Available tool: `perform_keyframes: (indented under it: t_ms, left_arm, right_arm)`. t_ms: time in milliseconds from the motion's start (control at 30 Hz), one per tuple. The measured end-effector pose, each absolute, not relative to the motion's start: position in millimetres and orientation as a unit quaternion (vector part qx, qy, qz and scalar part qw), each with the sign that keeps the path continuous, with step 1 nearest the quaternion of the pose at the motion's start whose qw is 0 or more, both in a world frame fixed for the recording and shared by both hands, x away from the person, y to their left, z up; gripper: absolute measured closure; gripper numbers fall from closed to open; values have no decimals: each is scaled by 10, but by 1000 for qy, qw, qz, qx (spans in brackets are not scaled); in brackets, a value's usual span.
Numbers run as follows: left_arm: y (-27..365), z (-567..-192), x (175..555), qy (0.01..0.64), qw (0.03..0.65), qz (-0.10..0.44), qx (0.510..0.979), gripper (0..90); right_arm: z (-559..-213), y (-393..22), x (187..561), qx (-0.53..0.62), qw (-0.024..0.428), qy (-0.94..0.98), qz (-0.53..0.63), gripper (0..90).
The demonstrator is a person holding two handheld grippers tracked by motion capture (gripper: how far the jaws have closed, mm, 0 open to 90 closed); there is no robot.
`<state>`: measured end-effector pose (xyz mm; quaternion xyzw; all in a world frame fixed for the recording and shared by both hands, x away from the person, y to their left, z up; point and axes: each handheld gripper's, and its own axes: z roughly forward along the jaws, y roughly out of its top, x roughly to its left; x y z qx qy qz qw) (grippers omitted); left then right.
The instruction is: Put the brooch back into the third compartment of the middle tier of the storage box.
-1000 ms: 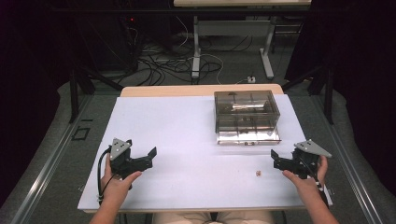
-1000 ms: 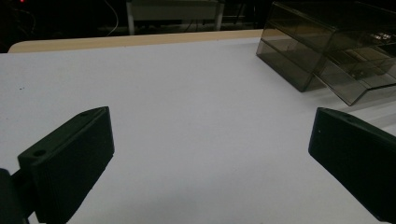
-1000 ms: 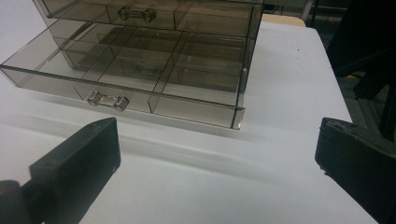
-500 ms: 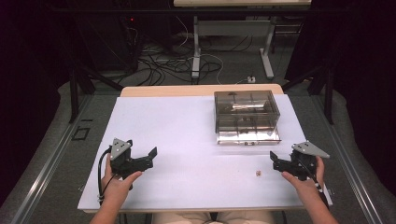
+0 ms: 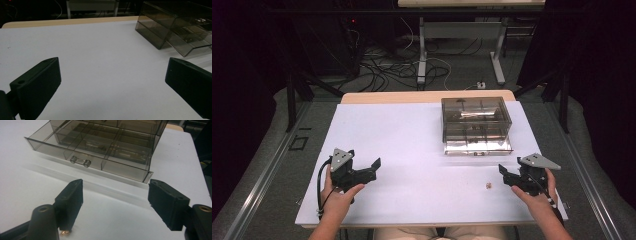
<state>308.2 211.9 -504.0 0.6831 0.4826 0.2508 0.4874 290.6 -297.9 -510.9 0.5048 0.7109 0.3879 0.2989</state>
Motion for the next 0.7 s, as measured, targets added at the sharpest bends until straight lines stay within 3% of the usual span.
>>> perform_keyframes:
  t_ms: [300, 467, 700]
  left_arm:
    - [2118, -5043, 3083, 483, 486, 250, 684, 4]
    - [2119, -5047, 3087, 482, 484, 252, 685, 4]
    - [2111, -5051, 3089, 483, 484, 249, 686, 4]
  right_arm:
    - [-5123, -2923, 2895, 483, 263, 743, 381, 414]
    - [-5141, -2908, 2898, 493, 238, 746, 381, 551]
    - [-5150, -2881, 2915, 515, 206, 740, 380, 616]
